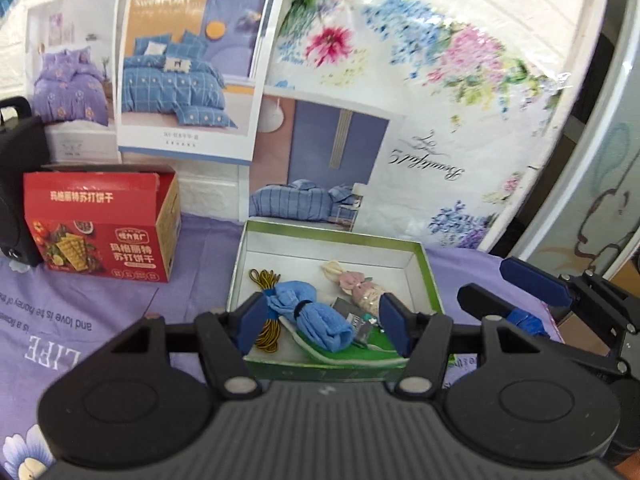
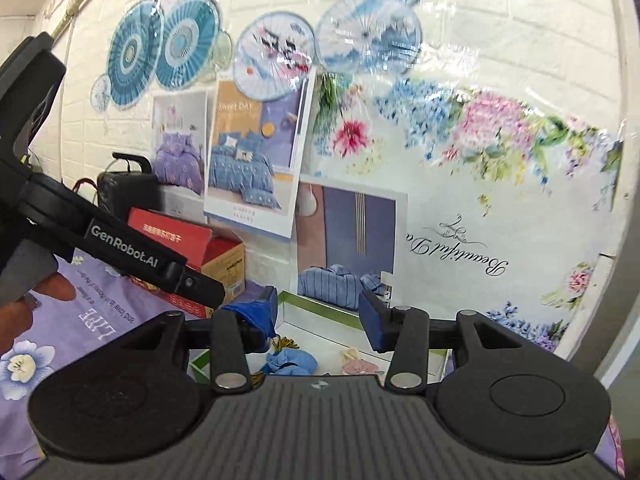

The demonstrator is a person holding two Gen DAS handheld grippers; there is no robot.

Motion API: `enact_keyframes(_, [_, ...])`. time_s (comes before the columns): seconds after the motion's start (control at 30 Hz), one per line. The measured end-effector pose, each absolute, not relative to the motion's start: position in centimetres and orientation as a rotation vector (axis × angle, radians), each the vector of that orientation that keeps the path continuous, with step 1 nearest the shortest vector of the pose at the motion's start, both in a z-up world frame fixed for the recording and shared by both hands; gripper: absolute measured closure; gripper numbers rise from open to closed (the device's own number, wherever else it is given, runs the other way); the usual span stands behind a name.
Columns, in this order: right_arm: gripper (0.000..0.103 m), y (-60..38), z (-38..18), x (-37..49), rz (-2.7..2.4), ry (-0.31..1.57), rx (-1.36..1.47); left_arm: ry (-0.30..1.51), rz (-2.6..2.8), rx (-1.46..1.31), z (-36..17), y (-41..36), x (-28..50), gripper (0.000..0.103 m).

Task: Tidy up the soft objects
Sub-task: 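Move both tools back toward the white terry towel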

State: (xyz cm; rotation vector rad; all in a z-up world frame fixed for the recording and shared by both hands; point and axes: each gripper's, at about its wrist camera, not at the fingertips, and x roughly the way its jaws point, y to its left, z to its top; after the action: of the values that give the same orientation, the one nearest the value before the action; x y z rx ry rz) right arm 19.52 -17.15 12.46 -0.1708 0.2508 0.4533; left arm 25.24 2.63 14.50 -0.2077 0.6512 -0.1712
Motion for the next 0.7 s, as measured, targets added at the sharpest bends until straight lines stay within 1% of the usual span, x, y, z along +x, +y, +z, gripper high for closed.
enact_keyframes(0.23, [0.071,-18.0,13.0,13.4,0.448,0.196,-0.113,0.557,-0.197,-0.166,16.6,3.8,18.5,0.042])
enact_keyframes(0.33, [0.07,-18.1,12.4,11.0,0.457,0.19,-0.075,0.553,-0.194,-0.133,16.5,4.6,16.3,0.042])
enact_keyframes(0.37, [0.07,-18.2,11.9,10.1,0.462,0.193,-0.062,0.55,-0.189,-0.123,16.2,5.0,15.5,0.04])
enact_keyframes(0.47, [0.068,-18.0,9.5,7.6,0.477,0.205,-0.014,0.558,-0.169,-0.091,14.2,6.6,13.2,0.039])
enact_keyframes(0.53, [0.068,-17.7,7.2,6.4,0.493,0.248,0.013,0.583,-0.146,-0.064,11.9,7.6,12.0,0.039])
enact_keyframes(0.7, [0.066,-16.0,0.3,3.6,0.508,0.372,0.071,0.718,-0.135,-0.058,5.0,9.9,9.4,0.039])
